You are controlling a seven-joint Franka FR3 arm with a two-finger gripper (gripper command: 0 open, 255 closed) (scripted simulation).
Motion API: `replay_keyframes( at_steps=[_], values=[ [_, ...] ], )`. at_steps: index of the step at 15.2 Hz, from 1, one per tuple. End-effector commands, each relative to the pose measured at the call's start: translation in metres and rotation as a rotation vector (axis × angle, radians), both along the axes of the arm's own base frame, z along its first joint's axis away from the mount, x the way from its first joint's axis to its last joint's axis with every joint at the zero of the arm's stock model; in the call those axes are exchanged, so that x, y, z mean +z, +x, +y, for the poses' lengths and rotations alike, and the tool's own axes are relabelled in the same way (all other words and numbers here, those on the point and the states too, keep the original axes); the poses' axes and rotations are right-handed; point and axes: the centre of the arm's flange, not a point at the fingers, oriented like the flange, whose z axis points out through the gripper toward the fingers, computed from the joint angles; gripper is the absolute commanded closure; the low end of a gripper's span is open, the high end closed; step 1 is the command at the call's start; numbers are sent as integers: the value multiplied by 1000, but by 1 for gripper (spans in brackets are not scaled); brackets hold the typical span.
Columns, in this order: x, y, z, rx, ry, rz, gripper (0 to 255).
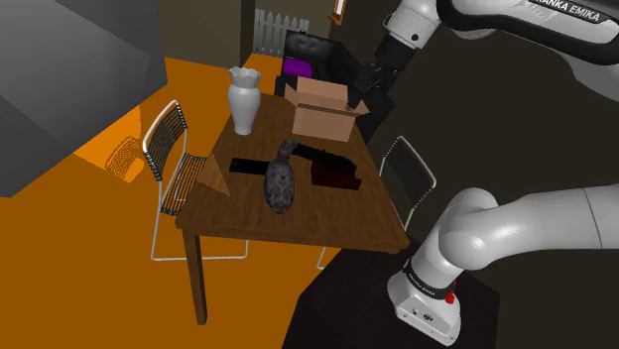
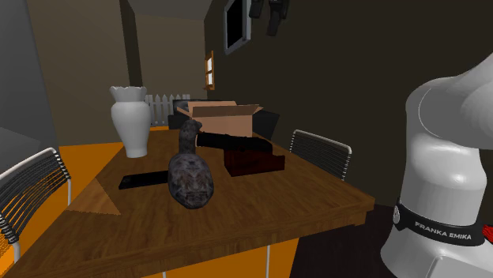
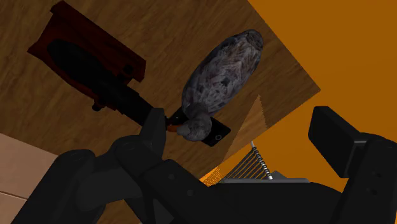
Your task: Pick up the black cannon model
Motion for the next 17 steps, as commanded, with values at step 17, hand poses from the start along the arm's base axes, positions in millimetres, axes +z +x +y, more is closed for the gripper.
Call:
replay_keyframes(
  at_steps=[17],
  values=[
    [-150,134,-103,477,-33,114,0]
  ],
)
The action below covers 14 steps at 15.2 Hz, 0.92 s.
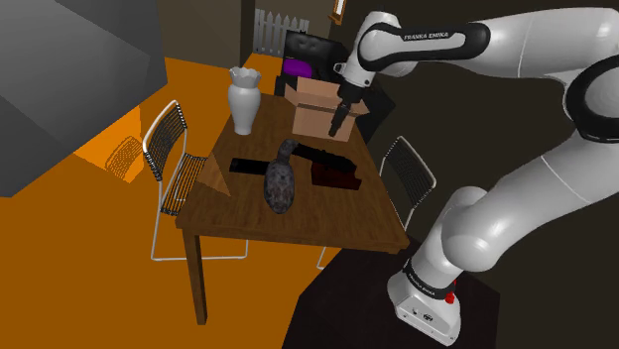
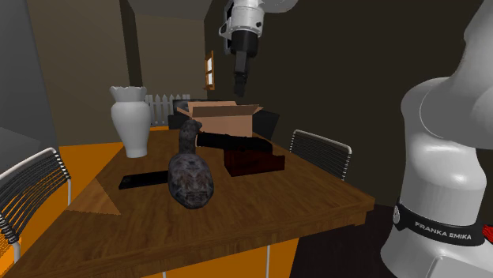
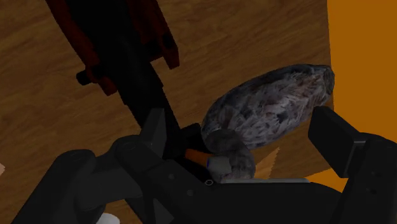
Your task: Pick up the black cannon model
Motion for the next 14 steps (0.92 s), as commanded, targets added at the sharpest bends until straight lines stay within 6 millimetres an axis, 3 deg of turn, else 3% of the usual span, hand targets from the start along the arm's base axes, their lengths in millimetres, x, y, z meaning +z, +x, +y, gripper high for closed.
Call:
replay_keyframes(
  at_steps=[1,11,14],
  values=[
    [-19,18,-10,64,-5,14,0],
    [-120,111,-39,360,-25,84,0],
    [-136,111,-39,360,-25,84,0]
  ],
)
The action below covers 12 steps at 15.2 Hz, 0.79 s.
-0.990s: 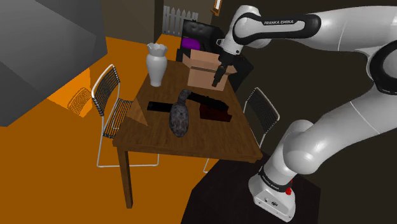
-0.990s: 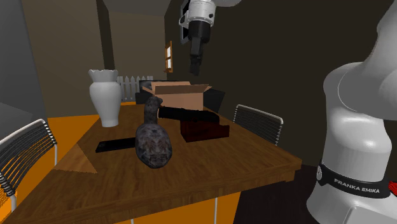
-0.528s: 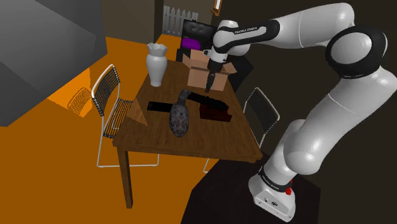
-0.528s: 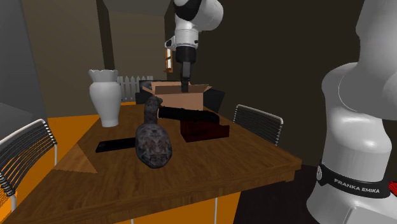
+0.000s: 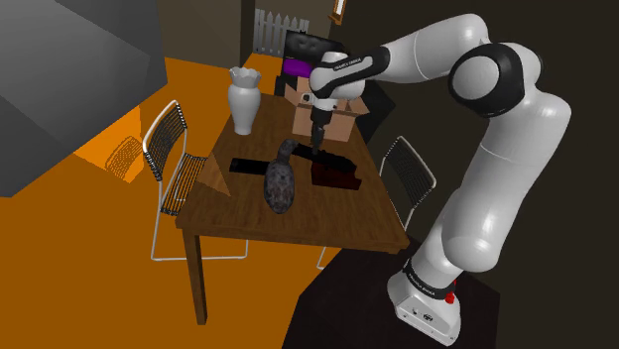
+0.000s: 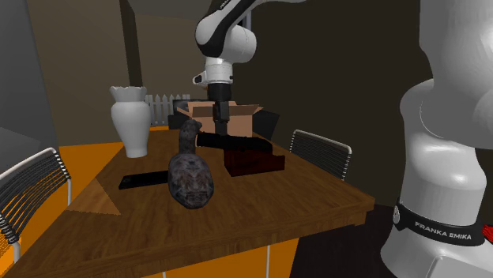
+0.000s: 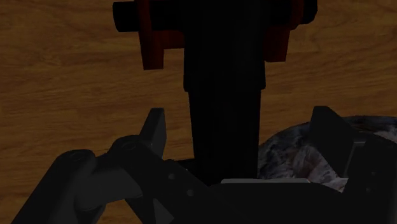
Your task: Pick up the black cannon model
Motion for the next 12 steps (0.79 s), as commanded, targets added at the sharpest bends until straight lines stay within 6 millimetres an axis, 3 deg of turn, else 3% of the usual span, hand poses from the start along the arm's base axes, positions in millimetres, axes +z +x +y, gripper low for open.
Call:
replay_keyframes(
  at_steps=[1,6,7,12],
  values=[
    [-12,2,0,4,0,0,0],
    [-31,2,0,4,0,0,0],
    [-30,2,0,4,0,0,255],
    [-31,3,0,4,0,0,255]
  ],
)
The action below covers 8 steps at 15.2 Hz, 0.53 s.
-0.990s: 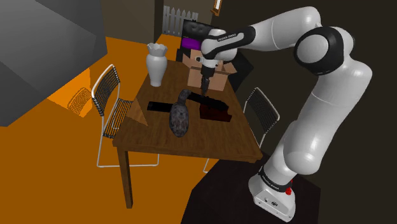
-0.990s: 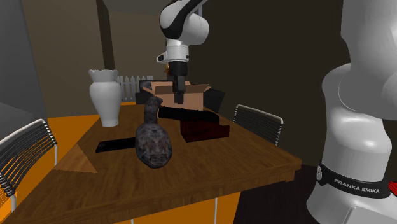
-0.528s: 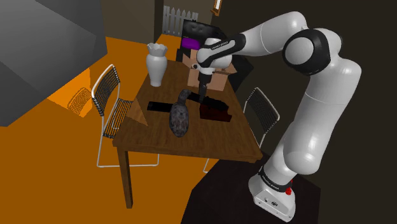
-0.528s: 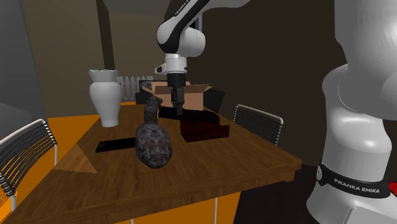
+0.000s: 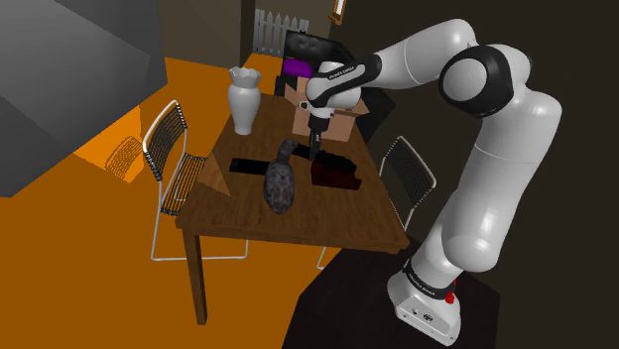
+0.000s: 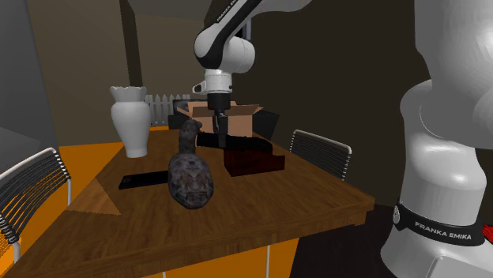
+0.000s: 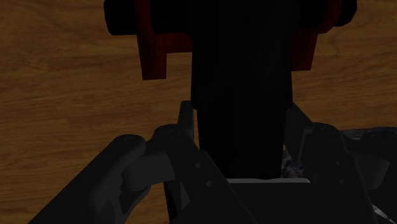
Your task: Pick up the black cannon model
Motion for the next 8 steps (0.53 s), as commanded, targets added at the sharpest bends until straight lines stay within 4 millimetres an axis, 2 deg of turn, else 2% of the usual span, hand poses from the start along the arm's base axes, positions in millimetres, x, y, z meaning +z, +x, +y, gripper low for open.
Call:
replay_keyframes(
  at_steps=[1,4,8],
  values=[
    [-1,0,0,-1,-1,2,255],
    [-1,0,-1,-1,-1,2,255],
    [20,0,-1,-1,-1,2,255]
  ],
)
